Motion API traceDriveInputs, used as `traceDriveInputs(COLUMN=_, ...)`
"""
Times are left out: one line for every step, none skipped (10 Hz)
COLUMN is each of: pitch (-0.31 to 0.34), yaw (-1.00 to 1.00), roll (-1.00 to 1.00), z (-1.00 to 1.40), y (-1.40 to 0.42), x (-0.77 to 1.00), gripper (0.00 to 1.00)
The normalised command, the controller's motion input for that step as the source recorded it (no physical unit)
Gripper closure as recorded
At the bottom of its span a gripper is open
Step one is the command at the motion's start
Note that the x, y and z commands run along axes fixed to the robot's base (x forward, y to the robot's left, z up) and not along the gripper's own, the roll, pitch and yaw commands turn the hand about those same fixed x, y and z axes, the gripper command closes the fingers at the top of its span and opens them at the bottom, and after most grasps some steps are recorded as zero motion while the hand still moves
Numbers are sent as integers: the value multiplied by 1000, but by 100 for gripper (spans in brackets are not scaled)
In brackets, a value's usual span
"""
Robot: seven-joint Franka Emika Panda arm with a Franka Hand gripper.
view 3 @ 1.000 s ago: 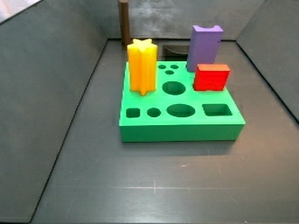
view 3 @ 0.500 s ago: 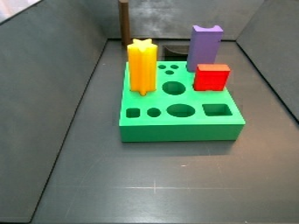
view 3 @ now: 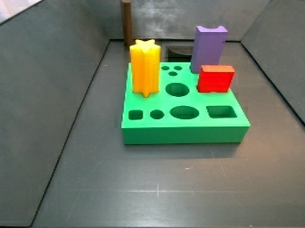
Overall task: Pick up the square-circle object. Move up. Move to above the board. Insert the square-circle object.
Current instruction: Pick up the square-circle object.
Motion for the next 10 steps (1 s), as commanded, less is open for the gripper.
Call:
traceDriveInputs(pitch=-49, yaw=-1000, roll=-99, z=17, y=-6, x=0, gripper=0)
traceDriveInputs(pitch=-49, yaw=-1000, roll=-79, z=17, y=0, x=0, gripper=0)
traceDriveInputs(pitch=-1, yaw=-874, roll=0, z=0, y=80, x=-57, gripper=0)
traceDriveInputs(pitch=-19, yaw=-797, roll=0, z=0, y=177, x=-23, gripper=0)
traceDriveInputs(pitch=-3, yaw=-637, roll=0, z=-43, y=349, x=-37, gripper=0)
traceDriveInputs(pitch=-3, yaw=-629, roll=0, z=-57, y=357, x=-6, gripper=0)
traceDriveInputs(pitch=-10, yaw=-663, roll=-1, z=-46, y=326, x=0, gripper=0)
traceDriveInputs(pitch=-20, yaw=-826, roll=-6, z=-26, y=171, x=0, gripper=0)
traceDriveInputs(pitch=-53, yaw=-1000, roll=-11, z=-20, y=0, x=31, gripper=0)
traceDriveInputs(pitch=-77, yaw=-1000, roll=-10, z=-26, y=0, x=0, gripper=0)
